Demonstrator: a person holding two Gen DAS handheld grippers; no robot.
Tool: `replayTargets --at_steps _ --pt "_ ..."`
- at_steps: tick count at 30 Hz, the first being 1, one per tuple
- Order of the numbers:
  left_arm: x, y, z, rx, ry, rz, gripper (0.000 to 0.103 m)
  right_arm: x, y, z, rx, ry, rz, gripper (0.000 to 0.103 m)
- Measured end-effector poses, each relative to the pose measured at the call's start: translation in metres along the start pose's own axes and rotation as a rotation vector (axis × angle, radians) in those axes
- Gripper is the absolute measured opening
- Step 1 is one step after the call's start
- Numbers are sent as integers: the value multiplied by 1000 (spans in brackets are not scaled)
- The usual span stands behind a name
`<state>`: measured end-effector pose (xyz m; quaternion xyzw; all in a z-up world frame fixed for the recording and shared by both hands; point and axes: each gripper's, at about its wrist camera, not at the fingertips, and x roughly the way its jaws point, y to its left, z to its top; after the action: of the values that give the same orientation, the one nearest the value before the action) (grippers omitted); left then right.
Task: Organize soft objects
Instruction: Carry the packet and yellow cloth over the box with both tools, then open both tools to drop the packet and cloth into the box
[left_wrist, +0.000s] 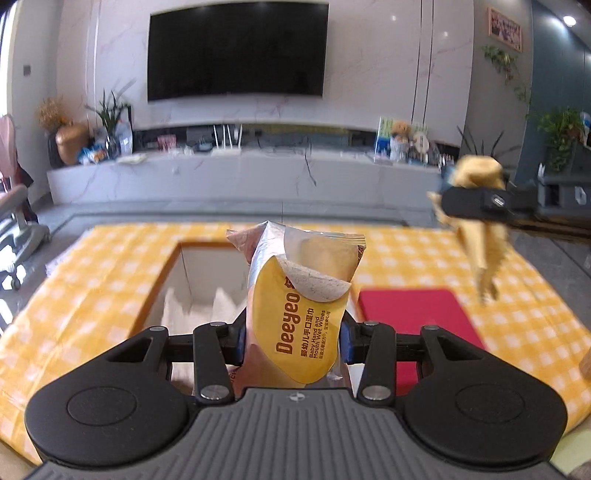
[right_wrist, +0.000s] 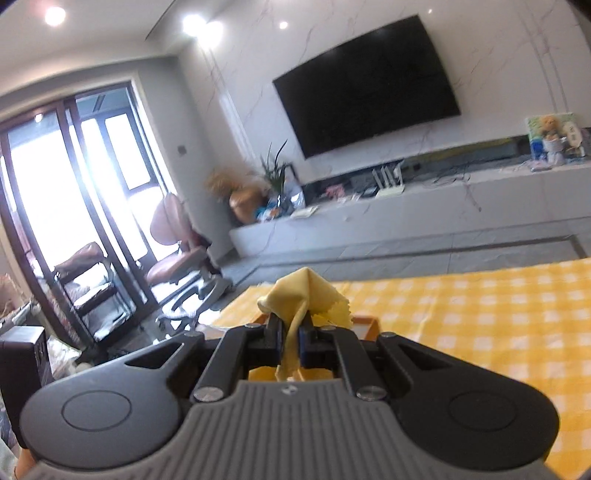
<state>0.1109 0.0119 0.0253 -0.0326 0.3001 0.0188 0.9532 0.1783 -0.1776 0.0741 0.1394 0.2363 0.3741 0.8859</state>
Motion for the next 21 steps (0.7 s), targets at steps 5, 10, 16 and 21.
replayTargets --at_steps 5,10,16,21 --pt "6 25 -13 -47 94 -25 50 46 11 -12 25 68 32 6" --pt "16 29 -29 -68 170 -88 51 90 22 -29 23 145 25 6" --pt "10 30 -31 -29 187 -92 59 112 18 -47 3 220 -45 6" --pt "-4 21 -31 89 150 -58 81 104 11 -42 34 205 -56 6"
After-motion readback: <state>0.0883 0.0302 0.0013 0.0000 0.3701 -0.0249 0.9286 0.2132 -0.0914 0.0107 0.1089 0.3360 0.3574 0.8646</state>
